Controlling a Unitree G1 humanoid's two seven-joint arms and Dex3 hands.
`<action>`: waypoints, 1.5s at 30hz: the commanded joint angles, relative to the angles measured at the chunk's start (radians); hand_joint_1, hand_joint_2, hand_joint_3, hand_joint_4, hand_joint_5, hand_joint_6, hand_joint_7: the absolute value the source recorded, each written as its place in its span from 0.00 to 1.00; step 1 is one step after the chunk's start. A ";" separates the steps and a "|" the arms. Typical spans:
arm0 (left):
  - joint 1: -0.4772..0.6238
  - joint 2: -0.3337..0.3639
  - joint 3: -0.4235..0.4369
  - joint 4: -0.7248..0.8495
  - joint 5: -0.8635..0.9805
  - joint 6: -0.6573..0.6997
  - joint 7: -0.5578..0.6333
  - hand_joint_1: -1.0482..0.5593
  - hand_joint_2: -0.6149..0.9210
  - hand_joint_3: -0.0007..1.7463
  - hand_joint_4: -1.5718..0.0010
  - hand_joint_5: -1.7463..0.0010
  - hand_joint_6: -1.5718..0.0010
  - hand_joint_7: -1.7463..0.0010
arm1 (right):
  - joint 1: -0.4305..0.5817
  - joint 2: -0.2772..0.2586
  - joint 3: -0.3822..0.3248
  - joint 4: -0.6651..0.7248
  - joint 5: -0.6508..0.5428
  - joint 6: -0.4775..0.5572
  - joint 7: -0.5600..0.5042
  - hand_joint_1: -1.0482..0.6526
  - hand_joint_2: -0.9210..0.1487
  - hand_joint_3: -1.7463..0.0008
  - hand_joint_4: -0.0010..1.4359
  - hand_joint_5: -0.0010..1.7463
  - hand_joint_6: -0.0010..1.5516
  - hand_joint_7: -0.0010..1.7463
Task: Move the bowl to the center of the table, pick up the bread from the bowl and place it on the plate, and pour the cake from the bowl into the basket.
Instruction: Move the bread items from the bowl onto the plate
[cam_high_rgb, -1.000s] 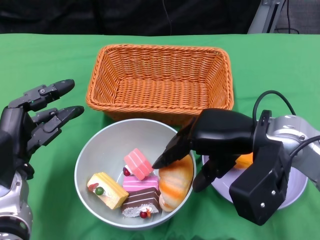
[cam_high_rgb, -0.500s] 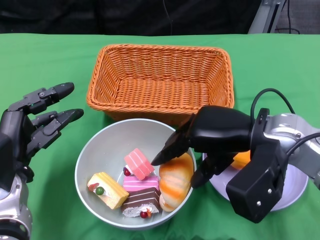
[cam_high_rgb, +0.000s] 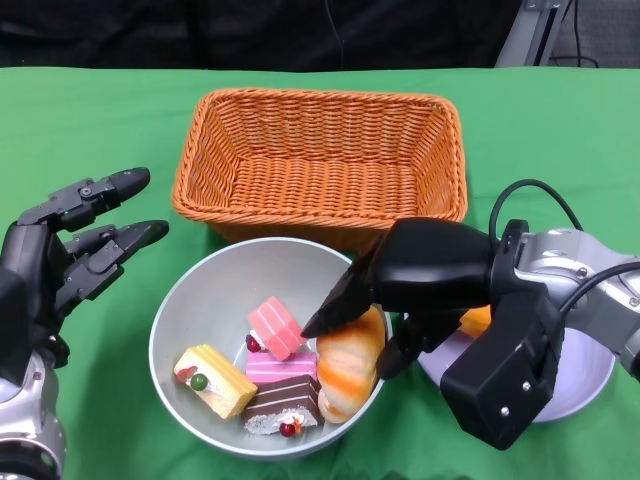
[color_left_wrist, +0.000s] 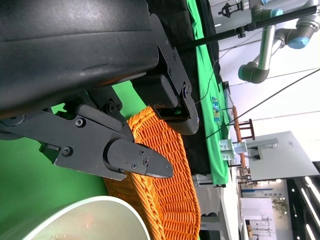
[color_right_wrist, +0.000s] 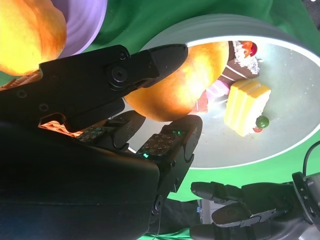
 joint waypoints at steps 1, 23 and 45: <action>0.012 0.001 0.007 -0.013 -0.011 -0.011 0.006 0.41 1.00 0.06 0.32 1.00 0.42 1.00 | -0.019 -0.001 0.014 0.014 -0.023 -0.006 -0.030 0.23 0.01 1.00 0.43 0.00 0.40 0.00; 0.015 -0.009 0.007 -0.020 -0.005 -0.035 0.031 0.42 1.00 0.07 0.32 1.00 0.43 1.00 | -0.045 0.006 0.095 -0.065 -0.089 0.141 0.089 0.20 0.04 1.00 0.31 0.00 0.37 0.00; 0.012 -0.029 0.022 -0.016 -0.024 -0.043 0.017 0.44 1.00 0.08 0.31 1.00 0.42 1.00 | -0.082 0.032 0.151 -0.032 -0.121 0.146 0.053 0.21 0.04 1.00 0.32 0.01 0.34 0.01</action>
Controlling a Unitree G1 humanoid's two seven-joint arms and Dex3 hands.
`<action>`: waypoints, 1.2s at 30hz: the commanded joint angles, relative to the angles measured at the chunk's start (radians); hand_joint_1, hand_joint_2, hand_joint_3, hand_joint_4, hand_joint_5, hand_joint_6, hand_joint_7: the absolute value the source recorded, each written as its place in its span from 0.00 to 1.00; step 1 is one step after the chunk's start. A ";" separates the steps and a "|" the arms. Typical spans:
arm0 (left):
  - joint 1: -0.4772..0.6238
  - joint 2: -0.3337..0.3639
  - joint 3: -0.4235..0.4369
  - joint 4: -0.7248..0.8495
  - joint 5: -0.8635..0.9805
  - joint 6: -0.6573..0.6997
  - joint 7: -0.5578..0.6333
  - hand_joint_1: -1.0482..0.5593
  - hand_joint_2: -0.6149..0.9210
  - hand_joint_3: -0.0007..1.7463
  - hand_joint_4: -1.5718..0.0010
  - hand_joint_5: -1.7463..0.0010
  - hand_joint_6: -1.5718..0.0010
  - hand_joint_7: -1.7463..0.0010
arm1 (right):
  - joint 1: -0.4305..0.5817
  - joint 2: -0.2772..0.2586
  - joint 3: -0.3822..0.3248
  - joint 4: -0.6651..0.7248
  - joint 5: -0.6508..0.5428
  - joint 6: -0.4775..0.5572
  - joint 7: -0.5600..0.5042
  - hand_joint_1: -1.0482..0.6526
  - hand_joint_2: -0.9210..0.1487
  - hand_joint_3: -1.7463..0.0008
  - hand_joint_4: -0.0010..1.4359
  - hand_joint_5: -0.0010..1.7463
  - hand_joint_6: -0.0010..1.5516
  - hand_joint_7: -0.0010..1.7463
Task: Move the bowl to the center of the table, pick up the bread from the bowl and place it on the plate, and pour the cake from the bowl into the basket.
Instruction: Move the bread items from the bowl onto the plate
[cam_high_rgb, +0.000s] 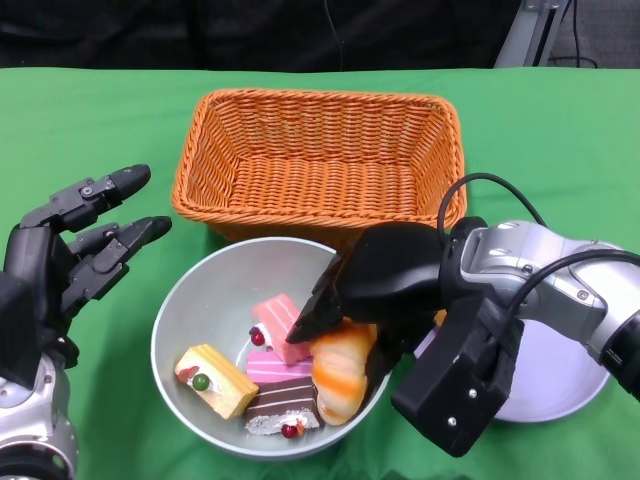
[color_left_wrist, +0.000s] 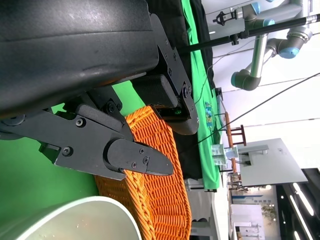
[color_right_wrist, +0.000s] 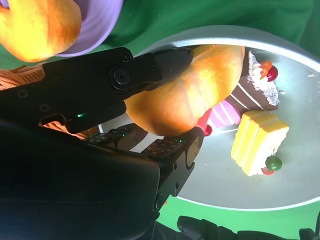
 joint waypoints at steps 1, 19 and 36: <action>0.006 0.000 0.007 -0.011 -0.016 -0.013 -0.007 0.44 1.00 0.08 0.31 1.00 0.42 1.00 | -0.019 0.006 0.021 0.034 -0.024 -0.016 -0.015 0.22 0.04 1.00 0.33 0.01 0.34 0.01; 0.009 -0.022 0.008 -0.025 -0.020 -0.024 0.022 0.43 1.00 0.08 0.31 1.00 0.42 1.00 | -0.117 0.060 0.074 0.155 -0.039 -0.001 0.053 0.25 0.00 0.99 0.49 0.02 0.42 0.01; 0.007 -0.027 0.010 -0.020 -0.024 -0.033 0.012 0.44 1.00 0.10 0.31 1.00 0.41 1.00 | -0.120 0.095 0.088 0.335 -0.069 -0.136 -0.289 0.41 0.00 0.99 0.70 0.05 0.59 0.03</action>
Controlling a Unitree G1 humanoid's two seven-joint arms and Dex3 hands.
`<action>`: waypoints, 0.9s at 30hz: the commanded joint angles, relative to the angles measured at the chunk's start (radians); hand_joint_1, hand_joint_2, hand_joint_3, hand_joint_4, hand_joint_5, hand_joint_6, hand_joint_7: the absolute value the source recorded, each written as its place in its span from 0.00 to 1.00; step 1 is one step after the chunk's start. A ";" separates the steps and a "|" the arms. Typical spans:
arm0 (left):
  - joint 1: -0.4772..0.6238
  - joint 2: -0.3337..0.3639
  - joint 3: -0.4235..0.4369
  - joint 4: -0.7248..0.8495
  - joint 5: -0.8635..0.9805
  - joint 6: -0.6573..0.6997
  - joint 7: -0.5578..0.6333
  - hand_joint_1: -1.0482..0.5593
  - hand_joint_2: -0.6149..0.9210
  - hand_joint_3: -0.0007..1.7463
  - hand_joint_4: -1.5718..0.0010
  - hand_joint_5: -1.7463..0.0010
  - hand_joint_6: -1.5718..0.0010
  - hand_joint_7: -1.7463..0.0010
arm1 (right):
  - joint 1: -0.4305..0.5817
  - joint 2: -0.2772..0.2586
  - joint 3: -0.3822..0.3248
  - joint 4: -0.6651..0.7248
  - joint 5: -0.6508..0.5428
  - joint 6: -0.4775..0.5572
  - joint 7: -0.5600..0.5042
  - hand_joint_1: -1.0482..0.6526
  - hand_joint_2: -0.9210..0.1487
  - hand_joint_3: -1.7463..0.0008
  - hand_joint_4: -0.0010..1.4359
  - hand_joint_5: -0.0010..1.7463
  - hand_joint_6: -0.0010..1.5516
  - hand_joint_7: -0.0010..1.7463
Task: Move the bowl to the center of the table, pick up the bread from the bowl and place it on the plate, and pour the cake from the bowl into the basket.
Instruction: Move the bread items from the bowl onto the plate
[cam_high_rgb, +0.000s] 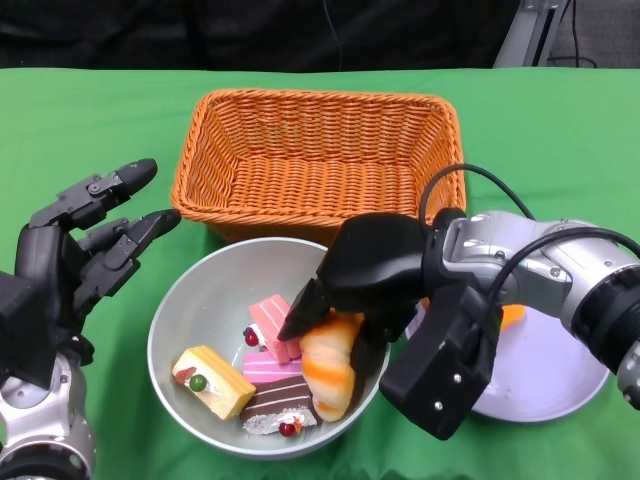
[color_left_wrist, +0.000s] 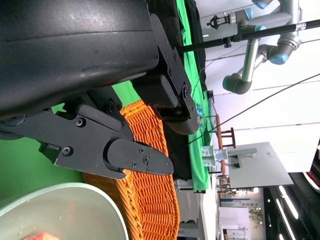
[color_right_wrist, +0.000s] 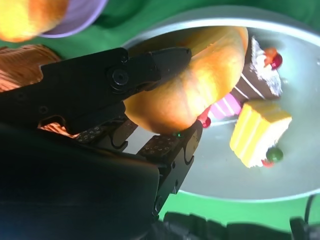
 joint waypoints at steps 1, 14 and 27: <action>0.008 0.011 0.004 -0.006 -0.009 -0.015 -0.007 0.45 1.00 0.10 0.31 1.00 0.42 1.00 | 0.006 0.017 0.007 0.058 -0.015 -0.030 -0.079 0.42 0.00 0.99 0.73 0.06 0.61 0.03; 0.007 0.008 0.004 -0.001 -0.012 -0.012 -0.012 0.43 1.00 0.11 0.30 0.99 0.42 1.00 | 0.000 0.057 -0.015 0.178 0.023 -0.110 -0.165 0.45 0.03 1.00 0.72 0.34 0.72 0.01; 0.004 0.005 0.005 -0.002 -0.013 -0.001 0.005 0.41 1.00 0.15 0.29 0.99 0.41 0.99 | -0.011 0.065 -0.009 0.199 -0.017 -0.131 -0.275 0.44 0.00 0.99 0.64 0.41 0.73 0.00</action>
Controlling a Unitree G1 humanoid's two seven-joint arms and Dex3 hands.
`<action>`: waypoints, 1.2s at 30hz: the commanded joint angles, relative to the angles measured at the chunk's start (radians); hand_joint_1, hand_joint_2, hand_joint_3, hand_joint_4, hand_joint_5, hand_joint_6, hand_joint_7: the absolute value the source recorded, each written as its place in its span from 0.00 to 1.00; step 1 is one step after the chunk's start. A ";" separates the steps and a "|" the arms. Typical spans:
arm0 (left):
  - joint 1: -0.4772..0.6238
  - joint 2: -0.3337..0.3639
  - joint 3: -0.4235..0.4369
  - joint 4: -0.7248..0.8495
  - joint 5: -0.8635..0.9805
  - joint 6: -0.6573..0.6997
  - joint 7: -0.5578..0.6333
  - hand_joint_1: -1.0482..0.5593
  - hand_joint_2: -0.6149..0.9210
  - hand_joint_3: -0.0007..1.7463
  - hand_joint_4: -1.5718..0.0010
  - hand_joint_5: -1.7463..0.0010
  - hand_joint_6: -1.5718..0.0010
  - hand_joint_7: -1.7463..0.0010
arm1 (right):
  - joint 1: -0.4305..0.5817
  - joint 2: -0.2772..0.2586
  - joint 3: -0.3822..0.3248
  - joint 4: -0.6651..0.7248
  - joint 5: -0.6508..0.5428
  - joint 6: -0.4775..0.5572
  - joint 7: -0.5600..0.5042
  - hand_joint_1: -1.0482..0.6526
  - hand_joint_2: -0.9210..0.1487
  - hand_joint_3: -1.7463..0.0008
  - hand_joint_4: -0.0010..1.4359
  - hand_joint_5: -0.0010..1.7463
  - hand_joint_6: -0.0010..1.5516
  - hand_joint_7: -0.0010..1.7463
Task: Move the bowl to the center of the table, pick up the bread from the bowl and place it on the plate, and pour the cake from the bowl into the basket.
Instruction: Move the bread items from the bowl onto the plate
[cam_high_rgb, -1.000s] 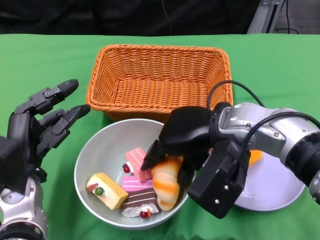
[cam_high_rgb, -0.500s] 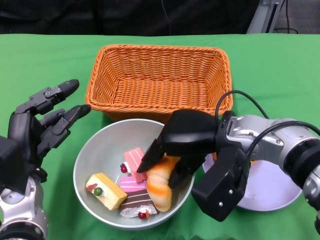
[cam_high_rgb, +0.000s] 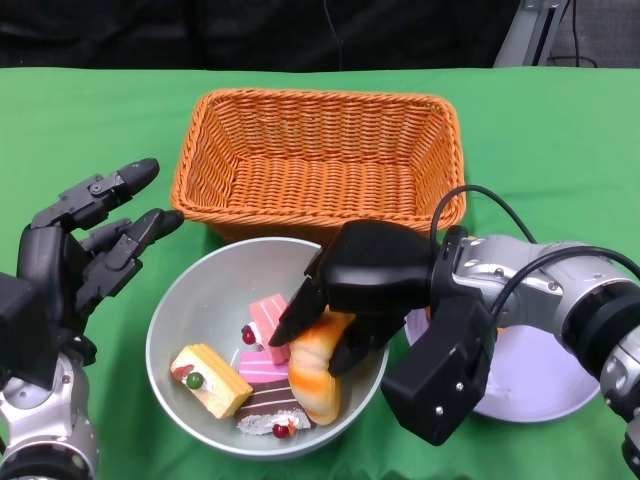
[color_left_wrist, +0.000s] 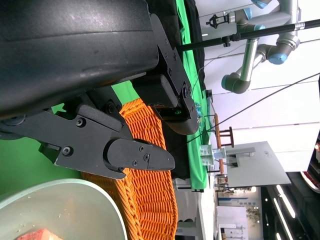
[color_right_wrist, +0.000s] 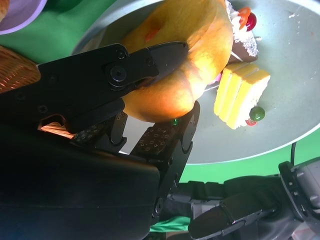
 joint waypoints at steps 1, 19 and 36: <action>0.004 0.011 0.004 -0.001 -0.004 0.004 0.012 0.41 1.00 0.15 0.29 0.99 0.41 1.00 | -0.011 0.005 0.009 0.010 -0.017 -0.009 -0.034 0.44 0.00 0.99 0.67 0.34 0.73 0.00; 0.001 0.007 0.007 -0.001 -0.012 0.006 0.009 0.39 1.00 0.16 0.28 0.99 0.40 1.00 | -0.012 0.016 0.009 0.032 -0.036 -0.014 -0.135 0.47 0.00 0.99 0.50 0.82 0.77 0.07; -0.001 0.005 0.011 -0.003 -0.026 0.028 -0.009 0.40 1.00 0.19 0.28 0.99 0.41 1.00 | -0.029 0.024 -0.024 0.060 -0.040 -0.065 -0.292 0.52 0.00 0.96 0.53 0.82 0.50 0.61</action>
